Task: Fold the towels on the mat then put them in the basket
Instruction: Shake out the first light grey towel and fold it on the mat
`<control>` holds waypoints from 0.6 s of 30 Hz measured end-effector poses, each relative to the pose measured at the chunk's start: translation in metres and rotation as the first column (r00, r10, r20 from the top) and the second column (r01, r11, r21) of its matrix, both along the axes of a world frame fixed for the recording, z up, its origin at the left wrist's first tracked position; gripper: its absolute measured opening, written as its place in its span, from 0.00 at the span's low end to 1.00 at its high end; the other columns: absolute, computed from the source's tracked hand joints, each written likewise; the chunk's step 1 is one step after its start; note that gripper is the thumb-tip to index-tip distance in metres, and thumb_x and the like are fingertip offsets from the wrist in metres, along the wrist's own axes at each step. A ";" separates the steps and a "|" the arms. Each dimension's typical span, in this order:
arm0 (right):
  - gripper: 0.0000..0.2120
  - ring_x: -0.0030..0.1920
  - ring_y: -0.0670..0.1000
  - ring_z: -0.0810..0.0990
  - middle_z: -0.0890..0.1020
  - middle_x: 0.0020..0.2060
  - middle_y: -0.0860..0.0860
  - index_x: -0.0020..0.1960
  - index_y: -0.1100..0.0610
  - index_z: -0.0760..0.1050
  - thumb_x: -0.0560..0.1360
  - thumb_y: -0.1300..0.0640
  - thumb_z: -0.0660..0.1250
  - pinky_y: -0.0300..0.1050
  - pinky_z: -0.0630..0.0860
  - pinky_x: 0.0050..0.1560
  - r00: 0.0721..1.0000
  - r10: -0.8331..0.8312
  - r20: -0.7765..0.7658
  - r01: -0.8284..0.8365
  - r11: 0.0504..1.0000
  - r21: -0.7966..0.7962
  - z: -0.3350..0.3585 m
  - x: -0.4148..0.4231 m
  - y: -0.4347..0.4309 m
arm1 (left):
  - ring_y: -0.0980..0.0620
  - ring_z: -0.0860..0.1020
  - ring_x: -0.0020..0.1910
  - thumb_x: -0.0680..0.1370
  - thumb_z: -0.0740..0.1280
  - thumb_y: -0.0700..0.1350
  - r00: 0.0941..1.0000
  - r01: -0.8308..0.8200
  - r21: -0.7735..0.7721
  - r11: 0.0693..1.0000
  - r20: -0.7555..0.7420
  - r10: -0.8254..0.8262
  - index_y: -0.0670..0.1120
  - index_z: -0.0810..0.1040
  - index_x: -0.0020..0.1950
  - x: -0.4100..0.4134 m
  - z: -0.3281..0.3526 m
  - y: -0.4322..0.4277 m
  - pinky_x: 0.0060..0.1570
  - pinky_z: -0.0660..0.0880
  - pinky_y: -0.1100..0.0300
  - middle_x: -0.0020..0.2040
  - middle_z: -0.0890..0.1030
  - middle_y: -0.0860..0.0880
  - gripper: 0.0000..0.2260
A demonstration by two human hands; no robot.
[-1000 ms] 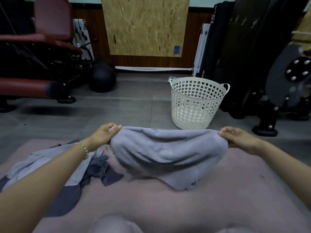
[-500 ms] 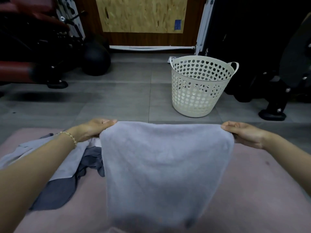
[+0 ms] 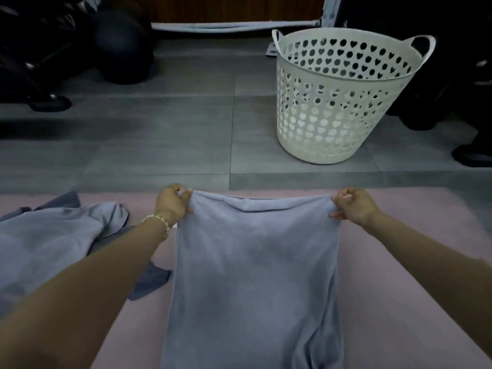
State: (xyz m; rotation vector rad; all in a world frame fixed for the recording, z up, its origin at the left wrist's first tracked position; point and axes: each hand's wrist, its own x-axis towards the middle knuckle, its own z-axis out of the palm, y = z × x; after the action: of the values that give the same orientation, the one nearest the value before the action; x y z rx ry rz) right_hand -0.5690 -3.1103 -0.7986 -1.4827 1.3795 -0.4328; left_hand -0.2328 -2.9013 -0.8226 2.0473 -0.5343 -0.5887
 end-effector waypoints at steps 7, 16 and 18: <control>0.07 0.48 0.53 0.75 0.73 0.53 0.56 0.54 0.56 0.70 0.77 0.64 0.64 0.40 0.76 0.50 0.986 -0.111 0.128 0.104 0.993 0.060 -0.100 0.004 -0.006 | 0.48 0.65 0.70 0.77 0.67 0.42 0.986 0.135 0.066 0.989 0.086 -0.141 0.40 0.57 0.74 -0.025 -0.095 -0.005 0.70 0.60 0.58 0.67 0.66 0.46 0.30; 0.06 0.33 0.47 0.80 0.79 0.37 0.55 0.41 0.58 0.74 0.76 0.64 0.65 0.33 0.77 0.35 0.992 0.123 0.021 -0.125 0.965 0.231 -0.154 -0.108 0.130 | 0.50 0.67 0.66 0.76 0.52 0.67 0.708 0.570 0.288 0.769 0.302 -0.638 0.48 0.72 0.68 -0.199 -0.173 0.087 0.71 0.53 0.64 0.65 0.72 0.49 0.30; 0.05 0.29 0.45 0.80 0.80 0.36 0.58 0.41 0.60 0.74 0.76 0.61 0.66 0.38 0.78 0.34 0.984 0.173 0.032 -0.173 0.912 0.371 -0.152 -0.120 0.159 | 0.54 0.61 0.69 0.75 0.48 0.69 0.660 0.620 0.339 0.708 0.264 -0.704 0.52 0.68 0.71 -0.219 -0.179 0.104 0.71 0.53 0.60 0.69 0.67 0.51 0.32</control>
State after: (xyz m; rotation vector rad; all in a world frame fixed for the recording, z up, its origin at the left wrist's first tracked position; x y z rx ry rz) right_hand -0.6890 -2.9511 -0.9507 -1.2732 1.2369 -0.0489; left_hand -0.4521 -2.7973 -1.0013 2.1531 -1.5726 -0.6969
